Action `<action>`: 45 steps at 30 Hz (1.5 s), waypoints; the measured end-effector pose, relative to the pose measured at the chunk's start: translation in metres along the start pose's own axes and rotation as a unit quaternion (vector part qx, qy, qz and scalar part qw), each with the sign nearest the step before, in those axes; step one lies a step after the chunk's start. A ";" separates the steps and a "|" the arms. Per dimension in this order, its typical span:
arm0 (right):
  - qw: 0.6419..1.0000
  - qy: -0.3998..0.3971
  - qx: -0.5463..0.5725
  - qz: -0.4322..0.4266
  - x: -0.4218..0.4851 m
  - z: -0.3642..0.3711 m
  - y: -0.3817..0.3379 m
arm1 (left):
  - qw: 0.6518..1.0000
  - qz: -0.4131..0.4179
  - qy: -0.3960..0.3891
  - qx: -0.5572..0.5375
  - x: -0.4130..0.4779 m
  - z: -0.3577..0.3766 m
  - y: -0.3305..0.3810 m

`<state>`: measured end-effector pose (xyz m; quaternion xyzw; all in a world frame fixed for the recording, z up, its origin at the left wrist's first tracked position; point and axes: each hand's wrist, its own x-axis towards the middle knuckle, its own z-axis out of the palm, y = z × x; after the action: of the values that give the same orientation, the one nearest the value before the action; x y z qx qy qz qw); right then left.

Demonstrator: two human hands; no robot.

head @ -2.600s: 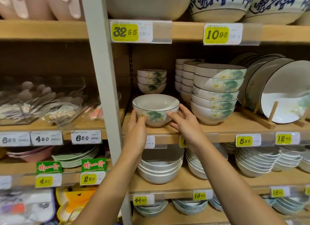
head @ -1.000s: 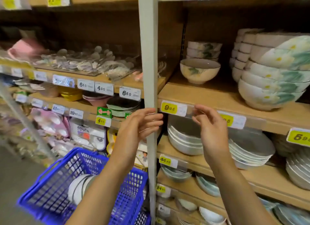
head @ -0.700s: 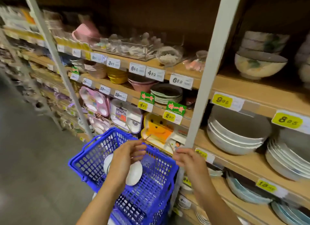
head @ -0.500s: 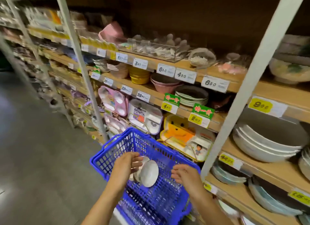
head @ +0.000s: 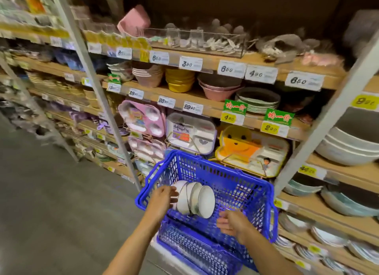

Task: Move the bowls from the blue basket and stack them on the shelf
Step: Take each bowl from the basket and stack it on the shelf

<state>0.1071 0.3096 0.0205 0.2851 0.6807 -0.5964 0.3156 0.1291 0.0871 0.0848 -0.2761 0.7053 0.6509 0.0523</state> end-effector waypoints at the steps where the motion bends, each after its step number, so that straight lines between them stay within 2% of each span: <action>1: 1.000 -0.002 0.004 0.014 0.005 0.001 0.002 | 1.000 -0.004 -0.012 0.009 0.010 0.005 0.001; 5: 0.998 -0.008 0.028 0.052 0.029 0.001 0.005 | 0.997 -0.007 -0.051 0.054 0.045 0.025 0.007; 10: 0.992 -0.025 0.054 0.107 0.062 0.004 0.003 | 0.987 -0.052 -0.085 0.125 0.077 0.045 0.001; 15: 0.980 -0.041 0.100 0.166 0.105 0.012 0.000 | 0.963 -0.039 -0.088 0.251 0.125 0.063 0.004; 19: 0.965 -0.034 0.150 0.212 0.141 0.031 0.005 | 0.915 0.020 -0.133 0.381 0.174 0.100 0.003; 22: 0.957 -0.002 0.195 0.217 0.171 0.054 0.012 | 0.866 0.065 -0.194 0.457 0.215 0.137 -0.012; 24: 0.942 -0.007 0.240 0.235 0.192 0.069 0.018 | 0.824 0.081 -0.234 0.510 0.238 0.154 -0.030; 26: 0.903 -0.015 0.332 0.273 0.210 0.082 0.019 | 0.788 0.084 -0.263 0.550 0.258 0.163 -0.052; 28: 0.843 -0.007 0.452 0.291 0.225 0.095 0.019 | 0.752 0.069 -0.282 0.592 0.274 0.166 -0.075; 30: 0.813 0.007 0.507 0.287 0.235 0.105 0.017 | 0.722 0.066 -0.300 0.620 0.284 0.169 -0.094; 31: 0.825 0.014 0.490 0.280 0.238 0.106 0.017 | 0.719 0.069 -0.302 0.622 0.286 0.170 -0.102; 33: 0.900 0.031 0.368 0.233 0.245 0.107 0.022 | 0.727 0.067 -0.305 0.611 0.287 0.173 -0.113; 34: 0.945 0.024 0.252 0.209 0.243 0.107 0.022 | 0.733 0.065 -0.309 0.603 0.286 0.173 -0.117; 35: 0.972 0.017 0.134 0.189 0.240 0.105 0.023 | 0.740 0.059 -0.312 0.593 0.285 0.173 -0.120; 36: 0.987 0.017 0.009 0.161 0.233 0.103 0.024 | 0.746 0.049 -0.314 0.585 0.284 0.172 -0.122; 38: 0.985 0.015 -0.088 0.146 0.221 0.098 0.020 | 0.758 0.029 -0.311 0.573 0.280 0.169 -0.122; 40: 0.987 0.022 -0.059 0.146 0.204 0.091 0.014 | 0.766 0.011 -0.301 0.568 0.275 0.166 -0.117; 43: 0.961 0.045 0.223 0.154 0.187 0.076 0.005 | 0.794 -0.027 -0.281 0.538 0.263 0.160 -0.100; 45: 0.944 0.045 0.282 0.164 0.177 0.061 -0.003 | 0.827 -0.049 -0.278 0.487 0.253 0.152 -0.083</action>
<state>-0.0024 0.2503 -0.1195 0.4971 0.4423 -0.6900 0.2849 -0.0893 0.1501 -0.1214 -0.0567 0.8718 0.2689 0.4055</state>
